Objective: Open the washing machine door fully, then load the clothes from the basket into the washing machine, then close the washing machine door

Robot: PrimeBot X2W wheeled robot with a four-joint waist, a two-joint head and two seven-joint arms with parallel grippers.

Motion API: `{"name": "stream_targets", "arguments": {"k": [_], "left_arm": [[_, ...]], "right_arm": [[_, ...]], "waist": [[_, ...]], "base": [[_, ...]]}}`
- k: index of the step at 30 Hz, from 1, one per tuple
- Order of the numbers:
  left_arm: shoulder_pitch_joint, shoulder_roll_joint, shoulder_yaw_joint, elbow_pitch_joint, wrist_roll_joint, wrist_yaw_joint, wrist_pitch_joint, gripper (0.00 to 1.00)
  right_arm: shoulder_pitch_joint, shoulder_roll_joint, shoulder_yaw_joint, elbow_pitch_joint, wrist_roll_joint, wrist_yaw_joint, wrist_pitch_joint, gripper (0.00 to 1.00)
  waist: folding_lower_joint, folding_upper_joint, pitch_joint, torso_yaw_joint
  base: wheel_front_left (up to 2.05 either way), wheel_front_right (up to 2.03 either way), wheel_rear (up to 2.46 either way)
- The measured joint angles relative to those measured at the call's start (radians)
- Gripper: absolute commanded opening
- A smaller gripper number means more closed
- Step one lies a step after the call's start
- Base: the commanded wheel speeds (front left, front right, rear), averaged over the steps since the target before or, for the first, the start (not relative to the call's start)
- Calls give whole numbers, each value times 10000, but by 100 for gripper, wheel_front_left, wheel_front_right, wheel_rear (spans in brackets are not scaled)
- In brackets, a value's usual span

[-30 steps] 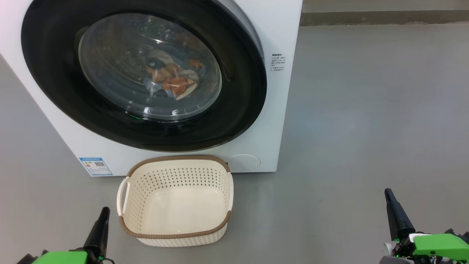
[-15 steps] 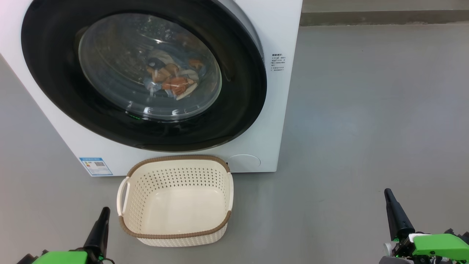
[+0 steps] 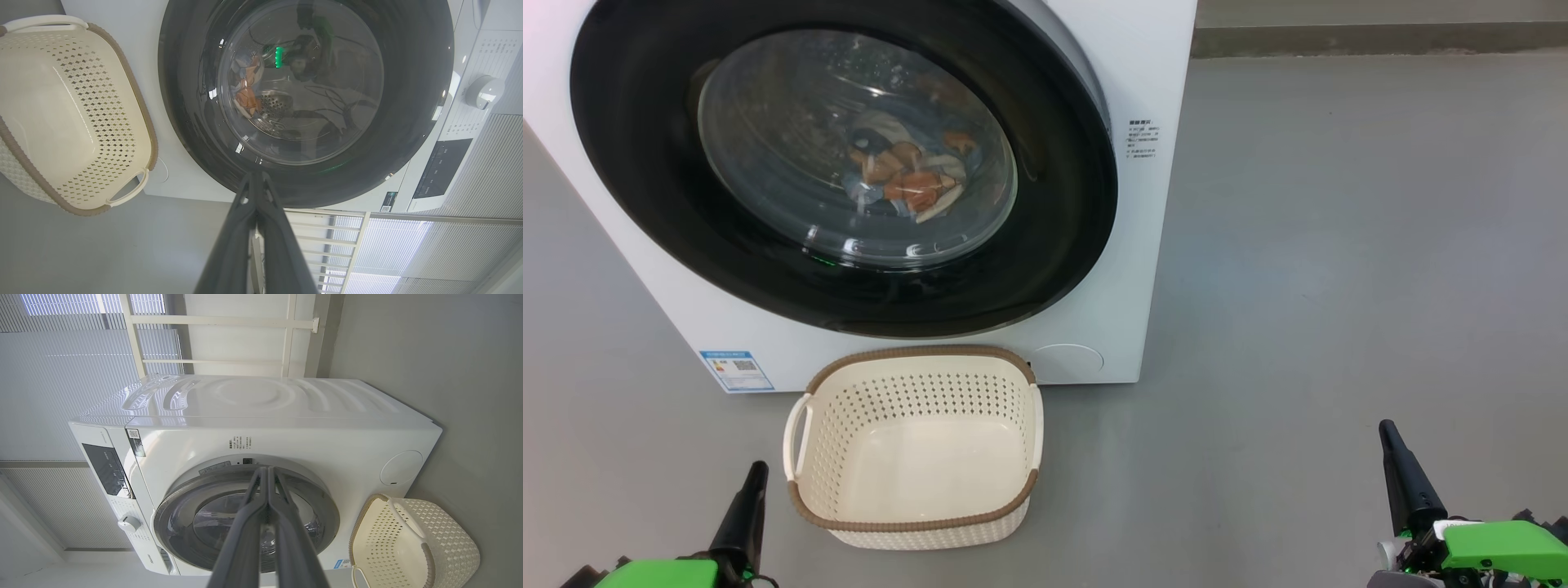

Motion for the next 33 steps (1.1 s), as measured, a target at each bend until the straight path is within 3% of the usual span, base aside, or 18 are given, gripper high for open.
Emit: {"name": "stream_targets", "arguments": {"k": [33], "left_arm": [[0, -13, 29, 0, 2, 0, 27, 0]], "right_arm": [[0, 4, -4, -2, 0, 0, 0, 0]], "waist": [[0, 0, 0, 0]], "base": [[0, 0, 0]]}}
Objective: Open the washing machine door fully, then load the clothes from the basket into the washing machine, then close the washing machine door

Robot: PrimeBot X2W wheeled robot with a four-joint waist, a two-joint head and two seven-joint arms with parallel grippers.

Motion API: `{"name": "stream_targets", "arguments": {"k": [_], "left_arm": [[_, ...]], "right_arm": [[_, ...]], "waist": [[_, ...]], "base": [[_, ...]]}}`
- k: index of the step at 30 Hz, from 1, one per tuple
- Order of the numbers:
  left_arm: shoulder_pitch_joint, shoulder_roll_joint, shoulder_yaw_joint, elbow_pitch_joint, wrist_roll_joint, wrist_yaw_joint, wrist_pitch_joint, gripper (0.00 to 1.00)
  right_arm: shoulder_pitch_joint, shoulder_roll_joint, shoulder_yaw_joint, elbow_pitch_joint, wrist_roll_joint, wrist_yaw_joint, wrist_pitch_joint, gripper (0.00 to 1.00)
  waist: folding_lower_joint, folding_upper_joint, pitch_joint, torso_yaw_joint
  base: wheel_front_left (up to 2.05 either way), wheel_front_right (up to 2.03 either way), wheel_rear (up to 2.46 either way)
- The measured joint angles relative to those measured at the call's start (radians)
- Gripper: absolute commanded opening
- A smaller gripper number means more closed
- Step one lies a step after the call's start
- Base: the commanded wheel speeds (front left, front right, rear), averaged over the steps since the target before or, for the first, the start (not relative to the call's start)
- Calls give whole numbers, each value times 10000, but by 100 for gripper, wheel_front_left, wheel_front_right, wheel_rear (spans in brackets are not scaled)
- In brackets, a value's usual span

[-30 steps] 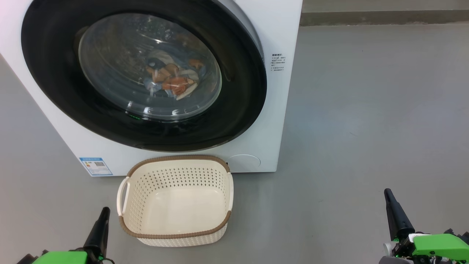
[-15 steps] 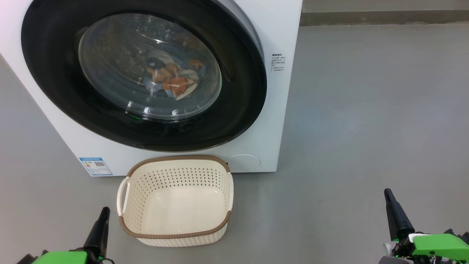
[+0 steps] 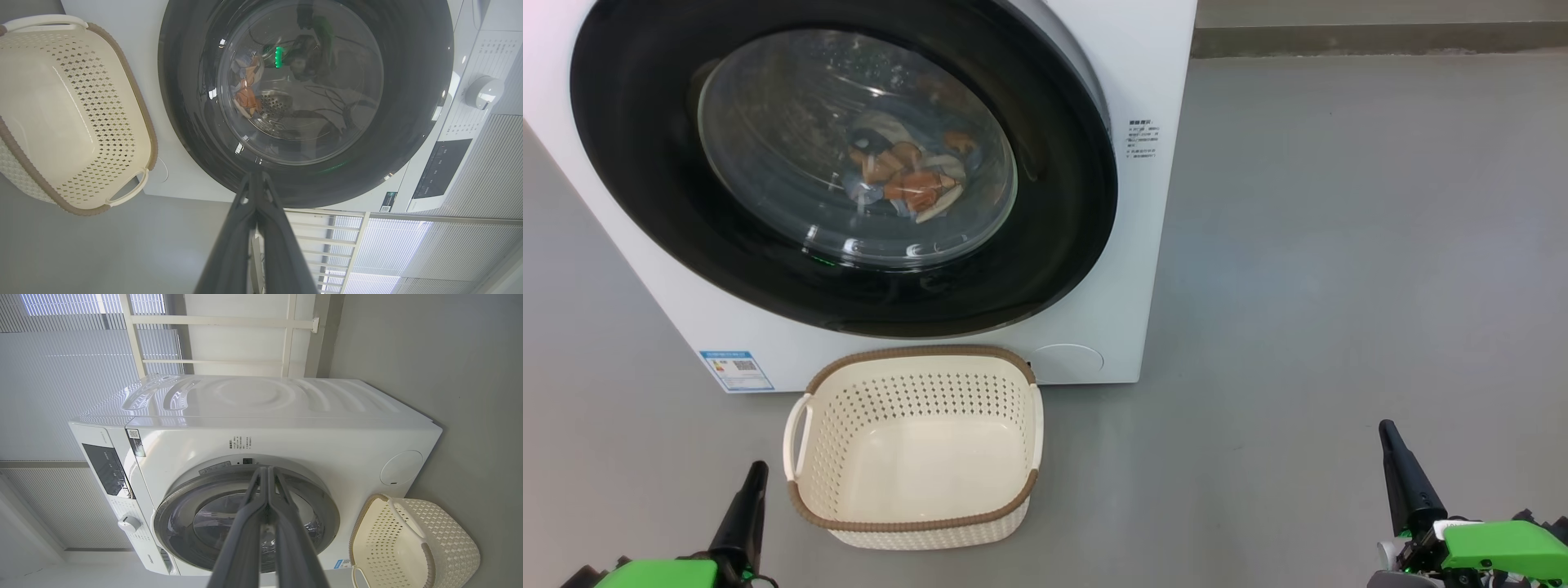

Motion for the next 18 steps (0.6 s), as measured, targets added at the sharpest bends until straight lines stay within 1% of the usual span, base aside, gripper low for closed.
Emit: {"name": "stream_targets", "arguments": {"k": [18], "left_arm": [[0, -23, 12, 0, 2, 0, 2, 0]], "right_arm": [[0, 2, -2, 0, 0, 0, 2, 0]], "waist": [[0, 0, 0, 0]], "base": [[0, 0, 0]]}}
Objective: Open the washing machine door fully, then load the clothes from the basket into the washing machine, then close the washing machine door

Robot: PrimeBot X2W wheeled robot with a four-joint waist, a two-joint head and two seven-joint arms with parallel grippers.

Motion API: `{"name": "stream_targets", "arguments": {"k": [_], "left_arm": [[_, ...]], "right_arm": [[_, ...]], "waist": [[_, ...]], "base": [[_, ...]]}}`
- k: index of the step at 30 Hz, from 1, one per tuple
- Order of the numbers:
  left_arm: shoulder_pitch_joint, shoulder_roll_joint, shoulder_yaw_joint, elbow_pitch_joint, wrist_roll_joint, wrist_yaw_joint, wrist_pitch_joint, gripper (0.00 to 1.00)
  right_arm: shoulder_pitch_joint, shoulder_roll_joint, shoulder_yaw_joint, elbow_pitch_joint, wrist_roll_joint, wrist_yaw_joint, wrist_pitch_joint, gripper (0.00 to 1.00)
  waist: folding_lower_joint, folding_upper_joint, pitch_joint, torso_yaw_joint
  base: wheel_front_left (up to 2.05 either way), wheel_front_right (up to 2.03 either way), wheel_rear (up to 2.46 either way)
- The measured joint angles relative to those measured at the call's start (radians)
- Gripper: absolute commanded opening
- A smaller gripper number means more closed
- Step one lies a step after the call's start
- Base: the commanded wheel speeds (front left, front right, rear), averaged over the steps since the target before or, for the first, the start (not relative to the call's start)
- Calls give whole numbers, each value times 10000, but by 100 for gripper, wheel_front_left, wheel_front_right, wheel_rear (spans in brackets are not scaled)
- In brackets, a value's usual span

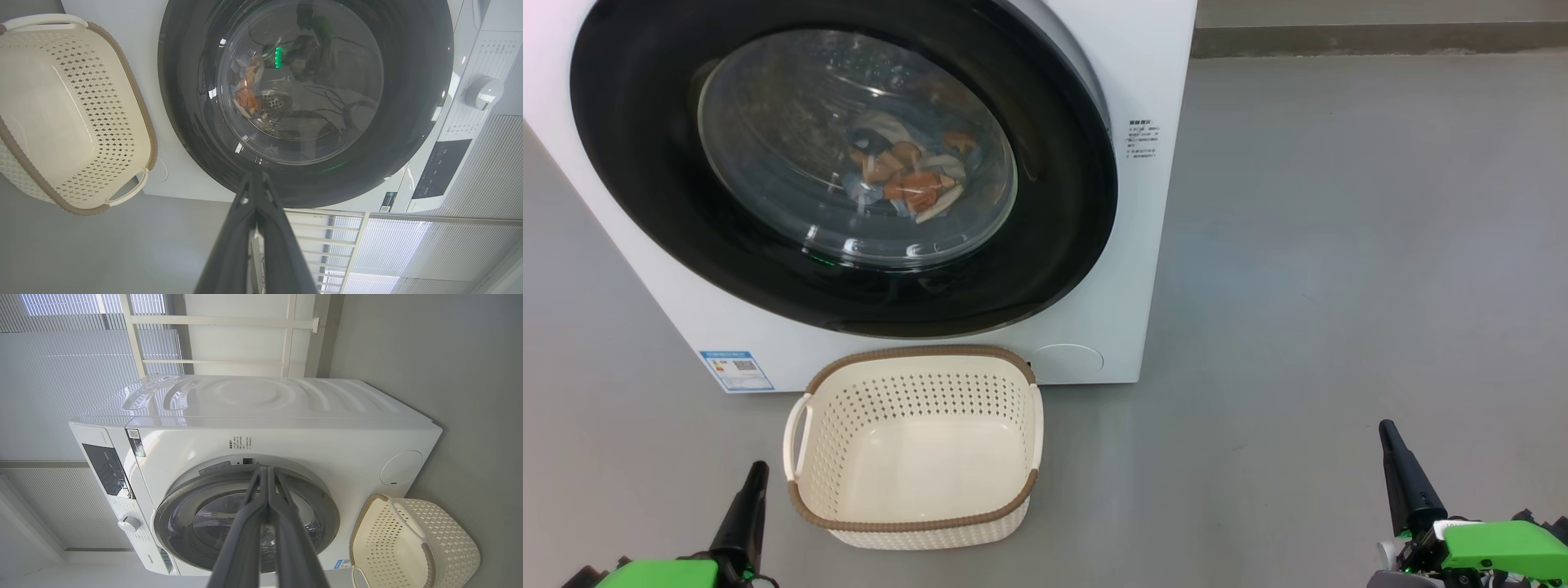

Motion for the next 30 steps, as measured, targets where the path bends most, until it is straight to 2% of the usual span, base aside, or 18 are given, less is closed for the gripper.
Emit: {"name": "stream_targets", "arguments": {"k": [30], "left_arm": [[0, -4, 13, 0, 0, 0, 0, 0]], "right_arm": [[0, 2, -2, 0, 0, 0, 0, 0]], "waist": [[0, 0, 0, 0]], "base": [[0, 0, 0]]}}
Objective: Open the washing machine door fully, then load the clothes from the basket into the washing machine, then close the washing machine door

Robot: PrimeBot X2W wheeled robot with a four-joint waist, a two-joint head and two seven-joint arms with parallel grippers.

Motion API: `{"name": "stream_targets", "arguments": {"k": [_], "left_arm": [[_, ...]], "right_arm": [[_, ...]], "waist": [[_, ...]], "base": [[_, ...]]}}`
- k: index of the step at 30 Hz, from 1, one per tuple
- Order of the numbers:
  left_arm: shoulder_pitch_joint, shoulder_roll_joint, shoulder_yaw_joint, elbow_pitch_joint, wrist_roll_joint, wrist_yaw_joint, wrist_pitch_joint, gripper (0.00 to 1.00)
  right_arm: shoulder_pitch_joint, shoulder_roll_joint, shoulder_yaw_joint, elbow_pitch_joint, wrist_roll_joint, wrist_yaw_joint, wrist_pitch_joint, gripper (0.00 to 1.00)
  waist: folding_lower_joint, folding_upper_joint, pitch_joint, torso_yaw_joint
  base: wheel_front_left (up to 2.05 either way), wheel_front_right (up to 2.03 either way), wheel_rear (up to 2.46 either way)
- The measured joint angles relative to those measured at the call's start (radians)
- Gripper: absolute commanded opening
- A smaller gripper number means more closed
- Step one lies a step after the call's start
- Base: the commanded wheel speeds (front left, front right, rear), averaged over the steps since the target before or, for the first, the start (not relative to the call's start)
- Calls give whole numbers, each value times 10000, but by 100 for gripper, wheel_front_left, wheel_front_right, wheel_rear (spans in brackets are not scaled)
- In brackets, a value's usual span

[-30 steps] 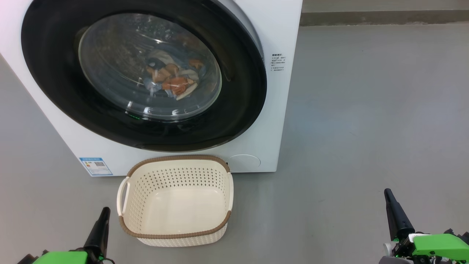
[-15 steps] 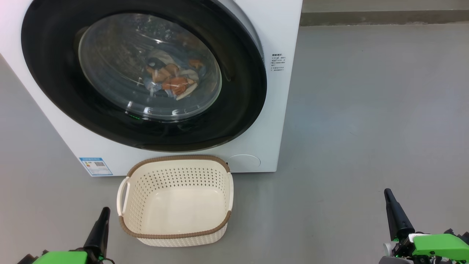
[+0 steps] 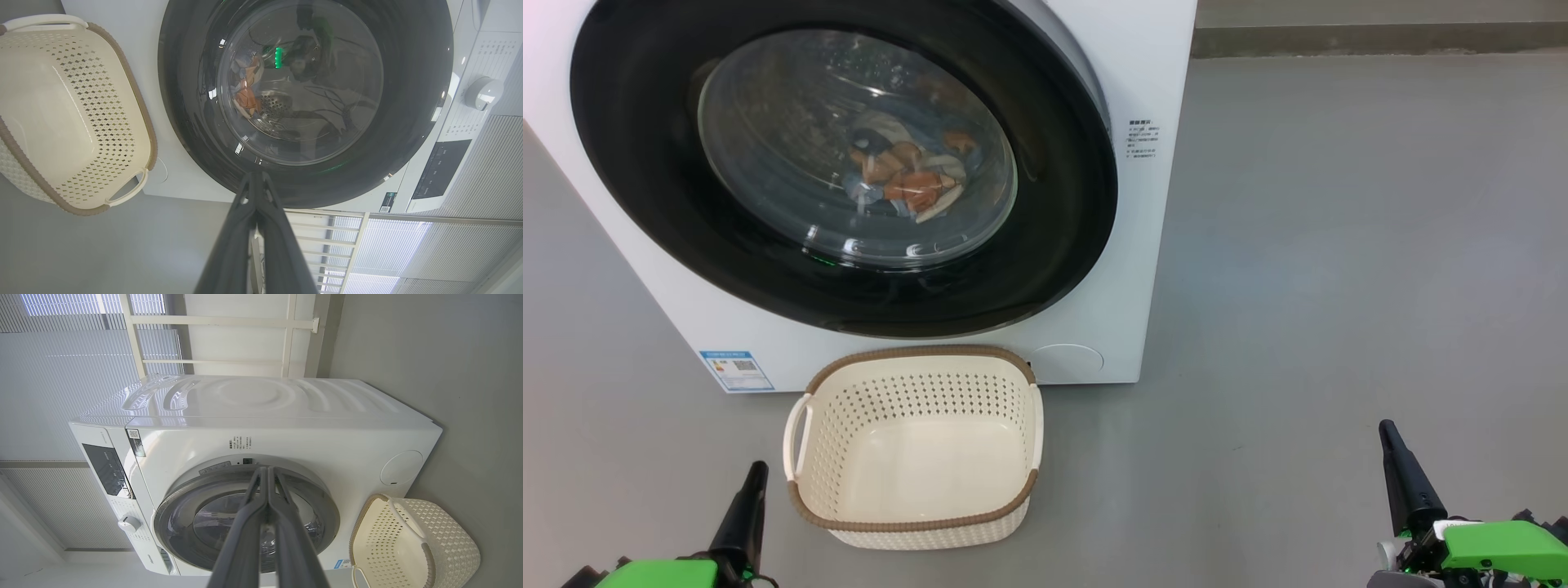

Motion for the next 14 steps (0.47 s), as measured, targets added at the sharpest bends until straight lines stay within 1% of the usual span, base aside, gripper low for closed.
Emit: {"name": "stream_targets", "arguments": {"k": [14], "left_arm": [[0, -2, 8, 0, 13, 0, 2, 0]], "right_arm": [[0, 0, 0, 0, 0, 0, 0, 0]], "waist": [[0, 0, 0, 0]], "base": [[0, 0, 0]]}}
